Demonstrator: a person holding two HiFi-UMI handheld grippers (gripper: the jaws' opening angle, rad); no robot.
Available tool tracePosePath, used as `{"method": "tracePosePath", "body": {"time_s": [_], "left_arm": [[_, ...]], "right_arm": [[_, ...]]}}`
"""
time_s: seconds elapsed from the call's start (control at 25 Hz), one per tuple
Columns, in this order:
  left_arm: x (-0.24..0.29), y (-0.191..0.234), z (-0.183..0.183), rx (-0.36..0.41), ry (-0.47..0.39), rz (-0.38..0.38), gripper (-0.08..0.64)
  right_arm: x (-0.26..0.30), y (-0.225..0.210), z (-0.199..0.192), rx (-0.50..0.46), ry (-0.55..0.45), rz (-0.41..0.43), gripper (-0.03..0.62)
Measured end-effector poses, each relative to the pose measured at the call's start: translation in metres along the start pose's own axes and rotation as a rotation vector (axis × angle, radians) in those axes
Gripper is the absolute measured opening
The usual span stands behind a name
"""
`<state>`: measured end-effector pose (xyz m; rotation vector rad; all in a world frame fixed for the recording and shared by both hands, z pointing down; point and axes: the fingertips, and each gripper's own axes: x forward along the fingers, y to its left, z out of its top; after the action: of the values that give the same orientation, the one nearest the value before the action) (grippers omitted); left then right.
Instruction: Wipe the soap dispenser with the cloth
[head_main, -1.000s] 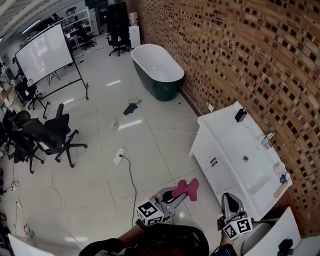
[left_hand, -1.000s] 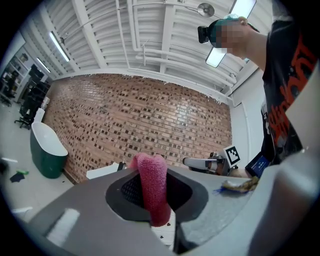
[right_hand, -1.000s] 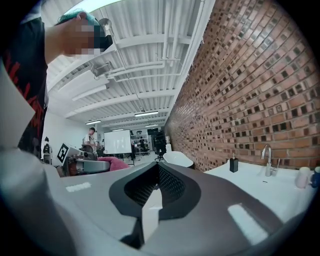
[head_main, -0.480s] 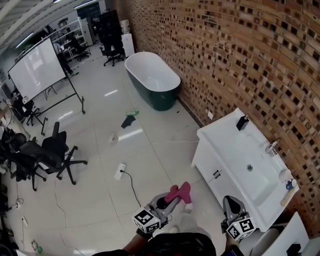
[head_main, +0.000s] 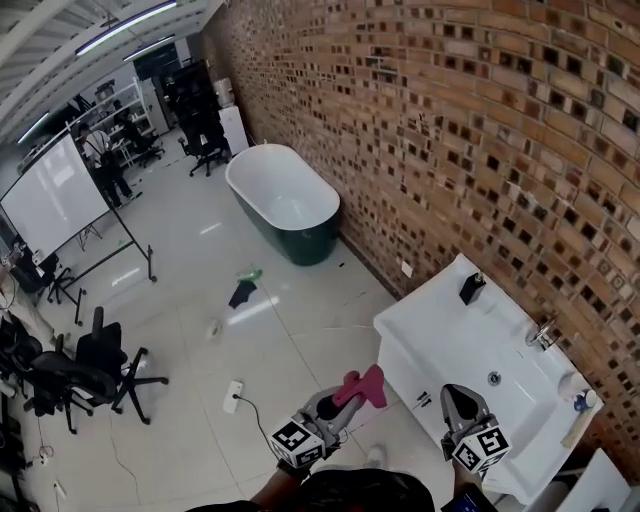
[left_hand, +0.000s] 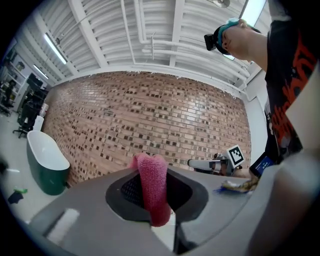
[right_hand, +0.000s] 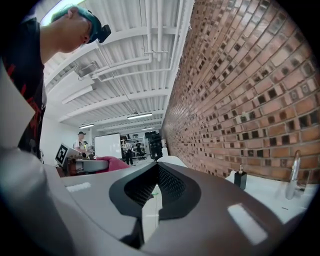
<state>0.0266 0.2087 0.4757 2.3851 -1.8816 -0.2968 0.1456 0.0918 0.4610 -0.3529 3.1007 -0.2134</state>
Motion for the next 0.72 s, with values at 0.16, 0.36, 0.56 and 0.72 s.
{"method": "tracePosePath", "body": {"time_s": [0.16,0.36,0.56,0.72], "left_arm": [[0.05,0.033,-0.002,-0.031,0.039,-0.026,0.051],[0.097,0.102,-0.009,-0.1,0.06,-0.064,0.051],[0.165,0.194,0.013,-0.122,0.019,-0.212,0.051],[0.211,0.267,0.054,-0.086,0.017,-0.338,0.051]], "right_arm": [[0.029,-0.053,-0.007,0.038,0.022,-0.063,0.003],[0.081,-0.109,-0.022,0.082,0.057,-0.162,0.003],[0.157,-0.171,-0.006,0.074,0.058,-0.303,0.002],[0.224,-0.185,0.043,-0.018,0.044,-0.355,0.002]]}}
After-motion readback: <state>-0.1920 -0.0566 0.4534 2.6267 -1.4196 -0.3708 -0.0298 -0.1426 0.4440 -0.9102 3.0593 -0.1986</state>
